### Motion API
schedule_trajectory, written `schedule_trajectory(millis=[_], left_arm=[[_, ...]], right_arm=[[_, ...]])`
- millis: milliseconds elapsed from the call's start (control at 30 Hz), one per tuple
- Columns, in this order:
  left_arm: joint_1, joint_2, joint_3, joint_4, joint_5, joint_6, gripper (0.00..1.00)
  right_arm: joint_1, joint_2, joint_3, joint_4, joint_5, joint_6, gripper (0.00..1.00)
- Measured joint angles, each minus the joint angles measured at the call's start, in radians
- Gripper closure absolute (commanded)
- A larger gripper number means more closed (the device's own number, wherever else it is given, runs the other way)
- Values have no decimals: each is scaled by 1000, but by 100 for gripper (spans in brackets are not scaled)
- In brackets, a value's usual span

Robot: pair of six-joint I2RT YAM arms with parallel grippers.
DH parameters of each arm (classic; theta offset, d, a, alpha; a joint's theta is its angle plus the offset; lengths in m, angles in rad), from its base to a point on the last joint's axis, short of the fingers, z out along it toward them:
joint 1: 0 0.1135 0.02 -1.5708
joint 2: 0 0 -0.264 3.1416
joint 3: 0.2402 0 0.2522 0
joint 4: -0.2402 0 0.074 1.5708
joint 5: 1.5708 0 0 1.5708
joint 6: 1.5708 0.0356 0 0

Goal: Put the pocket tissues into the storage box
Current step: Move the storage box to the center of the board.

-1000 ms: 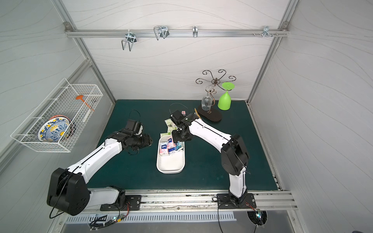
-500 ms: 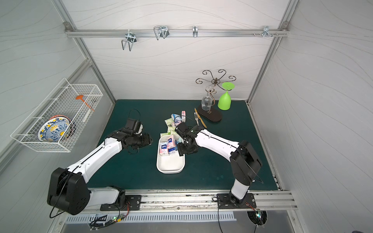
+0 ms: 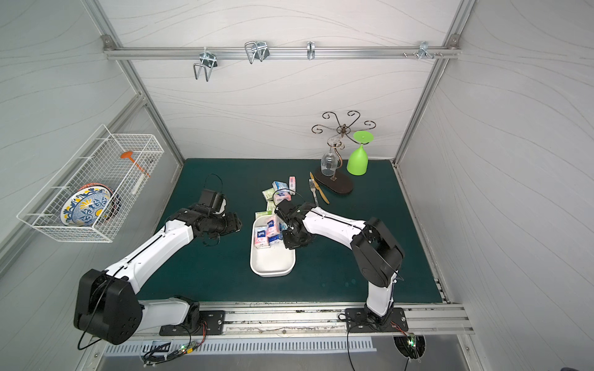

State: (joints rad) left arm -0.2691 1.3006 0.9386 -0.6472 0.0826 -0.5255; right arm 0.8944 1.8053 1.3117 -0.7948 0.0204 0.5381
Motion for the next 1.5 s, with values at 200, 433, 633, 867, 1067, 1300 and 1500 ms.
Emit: schedule_trajectory(millis=[200, 433, 633, 867, 1067, 1300, 1500], left_arm=[[0, -3, 0, 0, -5, 1, 34], [0, -3, 0, 0, -18, 8, 34], [0, 11, 6, 2, -18, 18, 33], [0, 105, 80, 19, 5, 21, 32], [0, 218, 175, 32, 35, 48, 31], [0, 369, 299, 72, 98, 87, 30], [-6, 497, 401, 94, 145, 111, 28]], right_arm=[[-25, -1, -3, 5, -6, 23, 90], [-90, -43, -51, 8, -6, 3, 92], [-195, -110, -127, -3, 1, -50, 90], [-322, -173, -197, -8, 8, -101, 89], [-369, -187, -216, -5, 19, -118, 89], [-427, -224, -257, 0, 25, -130, 89], [-485, -233, -266, -1, 30, -153, 77]])
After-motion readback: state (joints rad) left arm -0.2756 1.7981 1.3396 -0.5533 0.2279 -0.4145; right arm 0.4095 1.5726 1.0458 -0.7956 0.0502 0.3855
